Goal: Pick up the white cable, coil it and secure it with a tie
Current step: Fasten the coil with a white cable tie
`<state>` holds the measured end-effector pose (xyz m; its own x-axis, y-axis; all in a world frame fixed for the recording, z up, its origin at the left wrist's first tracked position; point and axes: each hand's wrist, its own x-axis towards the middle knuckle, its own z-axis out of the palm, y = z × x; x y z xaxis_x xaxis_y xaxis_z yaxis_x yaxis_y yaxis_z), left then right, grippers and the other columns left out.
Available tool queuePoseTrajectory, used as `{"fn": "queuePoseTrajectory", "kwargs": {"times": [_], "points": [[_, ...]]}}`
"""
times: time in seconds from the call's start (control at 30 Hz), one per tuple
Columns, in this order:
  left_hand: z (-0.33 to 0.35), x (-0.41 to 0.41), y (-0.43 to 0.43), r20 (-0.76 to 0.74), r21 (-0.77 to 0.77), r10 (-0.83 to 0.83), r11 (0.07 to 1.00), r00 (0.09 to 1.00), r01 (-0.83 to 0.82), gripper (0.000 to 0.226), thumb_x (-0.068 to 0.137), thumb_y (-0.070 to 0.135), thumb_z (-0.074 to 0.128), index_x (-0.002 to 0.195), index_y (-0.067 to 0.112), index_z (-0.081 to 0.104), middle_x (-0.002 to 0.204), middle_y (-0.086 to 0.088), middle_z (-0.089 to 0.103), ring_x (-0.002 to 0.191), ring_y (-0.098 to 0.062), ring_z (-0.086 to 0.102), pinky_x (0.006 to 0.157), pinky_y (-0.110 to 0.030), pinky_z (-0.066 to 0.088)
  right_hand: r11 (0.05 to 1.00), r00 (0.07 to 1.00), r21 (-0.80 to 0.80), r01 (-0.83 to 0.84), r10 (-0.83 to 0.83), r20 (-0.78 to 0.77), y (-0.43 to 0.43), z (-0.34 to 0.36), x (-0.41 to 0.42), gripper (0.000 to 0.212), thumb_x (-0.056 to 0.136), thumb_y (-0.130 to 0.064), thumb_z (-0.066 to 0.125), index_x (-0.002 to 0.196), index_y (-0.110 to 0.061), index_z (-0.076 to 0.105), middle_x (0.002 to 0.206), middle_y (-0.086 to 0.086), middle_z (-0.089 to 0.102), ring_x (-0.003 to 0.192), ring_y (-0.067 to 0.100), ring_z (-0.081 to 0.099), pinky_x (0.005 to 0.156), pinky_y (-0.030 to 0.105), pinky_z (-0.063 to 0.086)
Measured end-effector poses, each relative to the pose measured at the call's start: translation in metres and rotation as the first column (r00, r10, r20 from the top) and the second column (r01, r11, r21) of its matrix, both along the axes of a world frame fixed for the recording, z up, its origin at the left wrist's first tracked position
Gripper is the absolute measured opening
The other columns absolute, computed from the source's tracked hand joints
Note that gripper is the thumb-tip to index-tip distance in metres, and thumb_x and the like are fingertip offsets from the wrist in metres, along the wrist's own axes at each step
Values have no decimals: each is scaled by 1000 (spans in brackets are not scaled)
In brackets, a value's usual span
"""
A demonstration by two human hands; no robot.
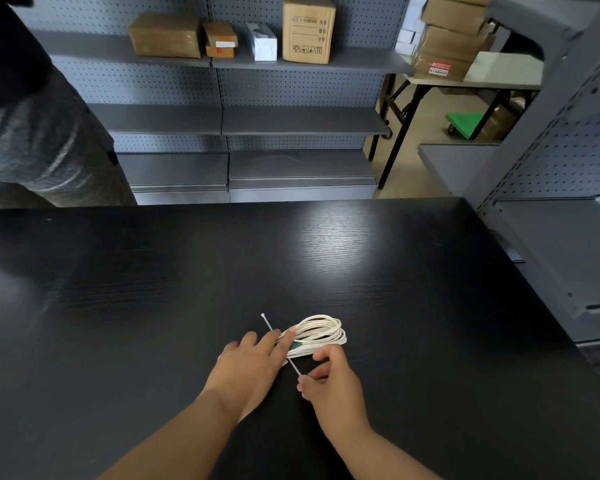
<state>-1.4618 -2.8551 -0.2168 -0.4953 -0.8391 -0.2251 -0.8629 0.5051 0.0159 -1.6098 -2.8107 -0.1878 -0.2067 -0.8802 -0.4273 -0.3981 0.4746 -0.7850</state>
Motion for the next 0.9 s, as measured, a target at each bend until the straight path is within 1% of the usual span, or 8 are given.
{"fn": "queuePoseTrajectory", "kwargs": {"times": [0.13, 0.23, 0.37, 0.43, 0.5, 0.57, 0.73, 0.9], "points": [[-1, 0, 1, -13, -5, 0, 1000, 1000, 0, 57, 100, 34, 21, 146, 28, -13, 150, -1, 23, 122, -28, 37, 97, -41, 39, 973, 961, 14, 230, -229, 157, 2, -4, 10, 24, 80, -1, 65, 85, -19, 50, 72, -1, 61, 68, 11, 66, 66, 23, 55], [-2, 1, 2, -19, -8, 6, 1000, 1000, -6, 57, 100, 36, 21, 146, 29, -12, 147, -4, 27, 121, -28, 38, 95, -41, 39, 956, 940, 8, 295, -292, 175, 1, -7, 17, 24, 79, 0, 66, 82, -19, 51, 74, 0, 62, 67, 11, 65, 69, 26, 56], [-4, 1, 2, -31, -3, 14, 1000, 999, -14, 57, 99, 37, 22, 146, 30, -9, 144, -2, 31, 117, -27, 39, 93, -40, 39, 959, 951, -10, 285, -281, 128, -5, -11, 19, 25, 79, -4, 67, 79, -23, 51, 74, -3, 62, 68, 9, 64, 72, 26, 55], [-5, 2, 1, -33, -11, 10, 1000, 999, -11, 57, 99, 37, 23, 146, 30, -9, 143, -1, 32, 115, -27, 40, 91, -40, 40, 965, 960, -7, 262, -260, 101, -6, -12, 19, 21, 80, -5, 66, 76, -20, 53, 72, -4, 62, 69, 9, 63, 73, 27, 55], [-6, 3, 2, -16, -15, -4, 1000, 1000, 4, 57, 99, 36, 22, 146, 29, -10, 144, -2, 31, 115, -28, 39, 90, -40, 39, 973, 970, 17, 228, -229, 86, -5, -15, 18, 14, 81, -6, 65, 75, -16, 57, 69, -4, 63, 67, 9, 63, 74, 29, 56], [-7, 3, 2, 3, -10, -4, 1000, 1000, 5, 57, 100, 35, 21, 146, 28, -11, 148, -4, 27, 118, -29, 38, 92, -40, 38, 978, 974, 49, 200, -204, 94, -2, -16, 16, 13, 82, -7, 65, 74, -16, 60, 68, -4, 65, 66, 9, 63, 72, 27, 57], [-6, 1, 3, 27, 2, 4, 1000, 1000, -4, 56, 100, 36, 19, 146, 27, -11, 152, -4, 20, 123, -30, 34, 97, -42, 36, 976, 941, 135, 170, -202, 272, -3, -12, 9, 17, 83, -2, 59, 75, -16, 65, 73, 0, 67, 69, 10, 65, 64, 19, 54], [-5, 1, 2, 26, 11, 10, 1000, 1000, -11, 58, 99, 33, 22, 146, 27, -11, 153, -3, 18, 124, -30, 33, 97, -42, 35, 965, 877, 245, 97, -199, 437, -5, -4, 0, 27, 86, 3, 48, 81, -14, 68, 91, 8, 68, 86, 18, 67, 76, 25, 54]]}}
